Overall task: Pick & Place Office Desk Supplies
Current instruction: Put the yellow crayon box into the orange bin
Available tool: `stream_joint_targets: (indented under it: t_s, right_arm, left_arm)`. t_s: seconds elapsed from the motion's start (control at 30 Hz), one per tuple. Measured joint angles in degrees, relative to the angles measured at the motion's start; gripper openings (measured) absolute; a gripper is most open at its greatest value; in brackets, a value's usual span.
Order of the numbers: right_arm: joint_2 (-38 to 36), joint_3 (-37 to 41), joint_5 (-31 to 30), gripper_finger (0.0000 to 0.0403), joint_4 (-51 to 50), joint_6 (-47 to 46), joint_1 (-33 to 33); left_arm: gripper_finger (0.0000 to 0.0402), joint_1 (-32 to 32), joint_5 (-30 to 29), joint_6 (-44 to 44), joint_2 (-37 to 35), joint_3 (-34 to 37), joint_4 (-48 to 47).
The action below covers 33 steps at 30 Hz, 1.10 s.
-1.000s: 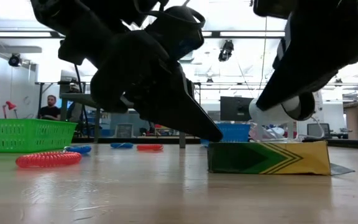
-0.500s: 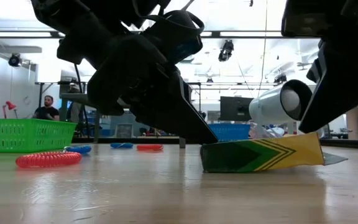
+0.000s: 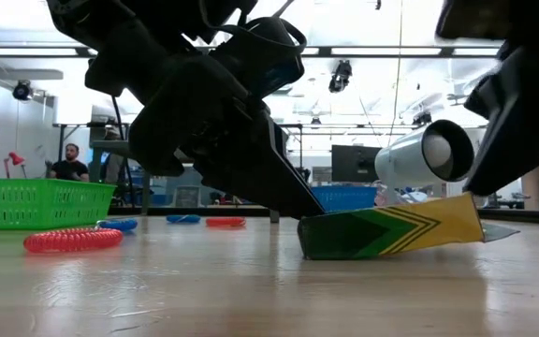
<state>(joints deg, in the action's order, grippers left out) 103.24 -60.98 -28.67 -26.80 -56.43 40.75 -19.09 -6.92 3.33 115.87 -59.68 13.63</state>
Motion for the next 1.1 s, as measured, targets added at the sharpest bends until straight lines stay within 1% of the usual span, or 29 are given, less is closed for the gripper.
stream_joint_targets:
  t_s: [0.13, 0.23, 0.3, 0.37, 0.43, 0.53, 0.6, 0.67, 0.9, 1.1]
  right_arm:
    - [-0.3, -1.2, -3.6, 0.0008, -0.2, 6.5, 2.8]
    - [-1.0, -2.9, -11.0, 0.0008, -2.3, 9.5, 5.7]
    - [-1.1, -4.6, -16.2, 0.0008, -6.1, 12.0, 7.9]
    - [-1.1, -6.2, -19.8, 0.0008, -9.5, 15.5, 10.2]
    - [-1.1, -7.2, -21.5, 0.0008, -11.4, 20.2, 12.2]
    - [-1.1, -8.3, -21.8, 0.0008, -12.5, 28.2, 14.9]
    - [-1.1, -8.6, -21.9, 0.0008, -12.4, 31.2, 16.2]
    - [-1.1, -8.7, -21.9, 0.0008, -12.4, 30.3, 16.8]
    - [-1.1, -8.3, -22.1, 0.0008, -11.9, 20.8, 16.6]
    - [-1.1, -7.4, -22.3, 0.0008, -11.9, 20.4, 16.3]
  left_arm:
    - [0.0117, 0.0, 0.0, 0.0, 0.0, 0.0, -0.1]
    - [0.0117, 0.0, 0.0, 0.0, 0.0, 0.0, -0.1]
    - [0.0117, 0.0, 0.0, 0.0, 0.1, 0.0, -0.1]
    - [0.0117, 0.0, 0.0, -0.1, 0.1, 0.0, -0.1]
    - [0.0117, 0.0, 0.0, -0.1, 0.1, 0.0, -0.1]
    - [0.0117, 0.0, 0.0, -0.1, 0.1, 0.0, -0.1]
    - [0.0117, 0.0, 0.0, -0.1, 0.1, 0.0, -0.1]
    - [0.0117, 0.0, 0.0, -0.1, 0.1, 0.0, -0.1]
    - [0.0117, 0.0, -0.2, -0.1, 0.1, 0.1, -0.1]
    - [0.0117, 0.0, -0.2, -0.1, 0.1, 0.1, -0.2]
